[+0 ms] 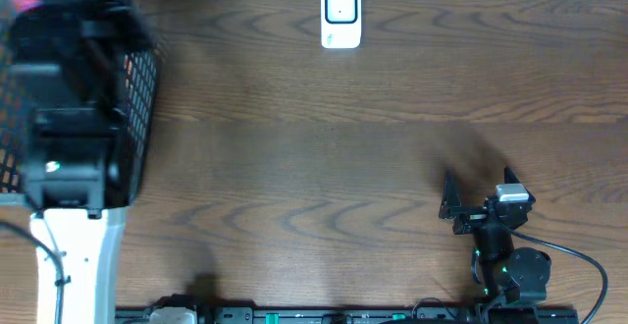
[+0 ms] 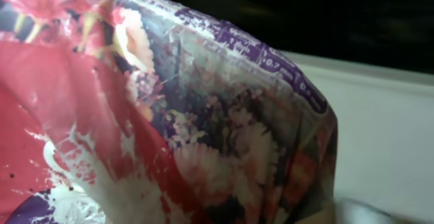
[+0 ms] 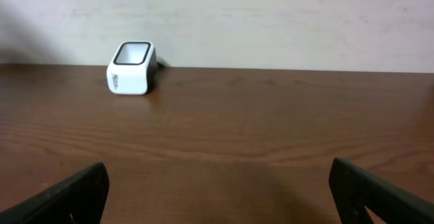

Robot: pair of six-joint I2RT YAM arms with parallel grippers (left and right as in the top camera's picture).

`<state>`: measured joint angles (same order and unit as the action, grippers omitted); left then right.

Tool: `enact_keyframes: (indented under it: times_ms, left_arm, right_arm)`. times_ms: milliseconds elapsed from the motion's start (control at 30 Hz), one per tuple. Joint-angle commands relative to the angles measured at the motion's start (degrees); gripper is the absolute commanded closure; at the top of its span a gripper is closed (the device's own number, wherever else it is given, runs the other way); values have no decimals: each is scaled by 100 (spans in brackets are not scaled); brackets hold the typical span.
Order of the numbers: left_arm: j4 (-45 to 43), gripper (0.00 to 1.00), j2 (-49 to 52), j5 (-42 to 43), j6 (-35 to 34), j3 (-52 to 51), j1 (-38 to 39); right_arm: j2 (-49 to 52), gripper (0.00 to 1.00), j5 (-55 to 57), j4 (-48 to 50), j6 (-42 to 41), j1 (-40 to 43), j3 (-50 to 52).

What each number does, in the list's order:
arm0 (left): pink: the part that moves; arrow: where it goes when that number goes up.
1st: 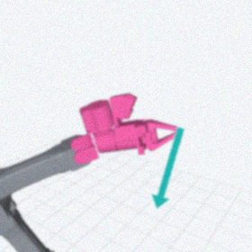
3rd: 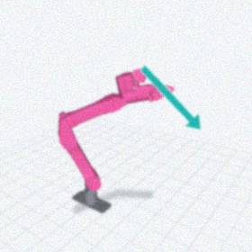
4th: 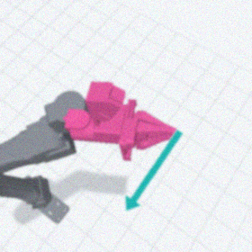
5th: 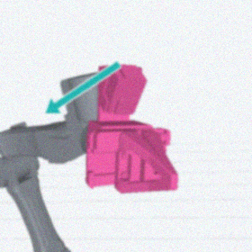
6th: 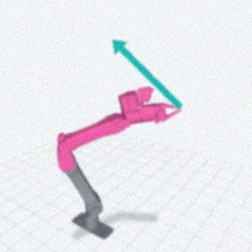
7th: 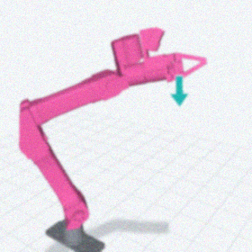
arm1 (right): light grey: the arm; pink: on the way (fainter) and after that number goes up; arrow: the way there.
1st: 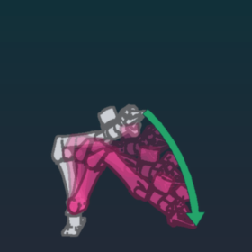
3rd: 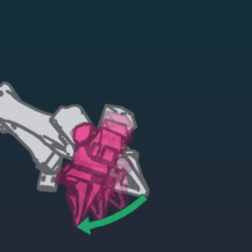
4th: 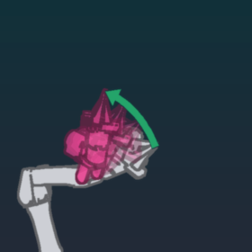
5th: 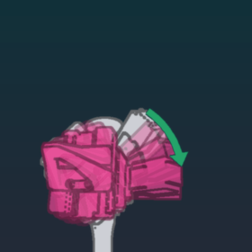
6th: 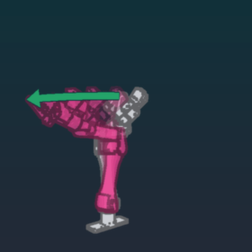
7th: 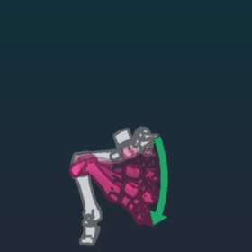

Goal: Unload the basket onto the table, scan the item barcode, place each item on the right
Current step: 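Lift the purple-red package out and carry it toward the white scanner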

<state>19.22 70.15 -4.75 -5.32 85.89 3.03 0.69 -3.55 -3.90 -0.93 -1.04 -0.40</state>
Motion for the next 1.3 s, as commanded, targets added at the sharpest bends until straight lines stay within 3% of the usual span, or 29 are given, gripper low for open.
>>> enact_keyframes:
  times_ms: [0,300,667,700,733,767,867,967,1033,1200,1233,1267]
  left_arm:
    - [0,93,247,1582,-776,-26,601]
    - [463,93,1707,1609,-839,-26,2063]
    - [743,92,3821,1582,-2929,-26,3058]
    - [732,85,3943,1567,-3021,-26,3112]
    - [730,67,4046,1567,-3084,-26,3154]
    - [732,55,4124,1567,-3101,-26,3187]
    - [737,53,4221,1569,-3101,-26,3222]
    - [737,36,4148,1602,-3099,-13,3209]
    - [730,31,3969,1631,-2994,-4,3187]
    - [629,31,3176,1631,-2072,192,2903]
    - [592,27,3029,1628,-1862,197,2837]
    - [562,16,2848,1617,-1648,197,2754]
  right_arm:
    - [-31,1,22,-22,57,-46,9]
    - [-31,1,22,-22,57,-46,9]
    - [-31,1,22,-22,59,-46,9]
    - [-31,1,22,-22,59,-46,9]
    - [-31,1,22,-22,57,-46,9]
    - [-31,1,22,-22,57,-46,9]
    - [-31,1,22,-22,57,-46,9]
    - [-31,1,22,-22,57,-46,9]
    - [-31,1,22,-22,57,-46,9]
    - [-31,1,22,-22,57,-46,9]
    - [-31,1,22,-22,59,-46,9]
    - [-31,1,22,-22,57,-46,9]
